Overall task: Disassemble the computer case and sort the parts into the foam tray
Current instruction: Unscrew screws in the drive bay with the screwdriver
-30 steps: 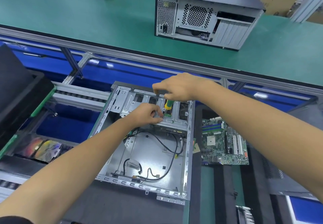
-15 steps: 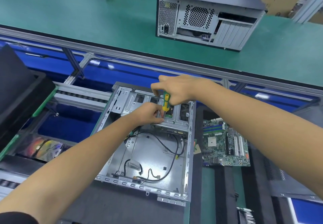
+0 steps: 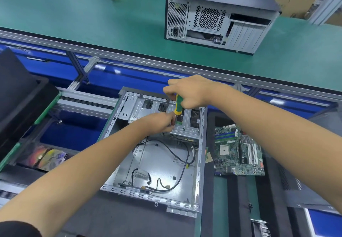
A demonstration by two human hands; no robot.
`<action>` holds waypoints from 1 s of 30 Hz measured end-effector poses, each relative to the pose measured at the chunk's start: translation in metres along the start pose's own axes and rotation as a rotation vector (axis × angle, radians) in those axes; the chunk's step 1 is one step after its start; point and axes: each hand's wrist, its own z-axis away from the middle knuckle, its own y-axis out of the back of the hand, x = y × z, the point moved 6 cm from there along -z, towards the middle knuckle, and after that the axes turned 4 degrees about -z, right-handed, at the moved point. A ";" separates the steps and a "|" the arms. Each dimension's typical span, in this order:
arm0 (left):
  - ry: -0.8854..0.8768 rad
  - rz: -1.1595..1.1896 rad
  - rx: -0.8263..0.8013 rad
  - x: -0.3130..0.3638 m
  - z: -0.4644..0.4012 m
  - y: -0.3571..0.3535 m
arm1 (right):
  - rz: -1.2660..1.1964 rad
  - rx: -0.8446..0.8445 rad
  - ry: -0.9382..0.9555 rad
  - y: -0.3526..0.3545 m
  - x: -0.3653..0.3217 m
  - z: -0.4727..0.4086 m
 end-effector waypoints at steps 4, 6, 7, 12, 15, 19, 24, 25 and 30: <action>-0.051 -0.057 0.038 0.003 0.003 -0.004 | -0.006 0.003 -0.030 0.004 0.005 0.002; -0.044 -0.085 0.039 0.003 0.003 -0.004 | -0.004 -0.010 -0.038 0.001 0.007 0.002; -0.041 -0.103 0.044 0.003 0.004 -0.005 | -0.006 -0.012 -0.043 0.000 0.008 0.003; -0.016 -0.045 0.003 0.004 0.003 -0.006 | -0.072 -0.022 -0.064 -0.005 0.014 0.005; 0.011 0.136 -0.027 -0.001 0.004 -0.004 | -0.119 -0.002 -0.063 -0.006 0.017 0.005; 0.006 0.372 0.039 -0.007 0.011 0.004 | -0.158 0.008 -0.062 -0.008 0.019 0.003; 0.034 0.508 0.053 -0.013 0.016 0.004 | -0.202 0.005 -0.075 -0.009 0.021 -0.002; 0.035 0.502 0.051 -0.012 0.014 0.003 | -0.197 -0.004 -0.076 -0.009 0.020 -0.004; 0.056 0.486 0.042 -0.013 0.011 0.004 | -0.205 -0.024 -0.101 -0.009 0.018 -0.009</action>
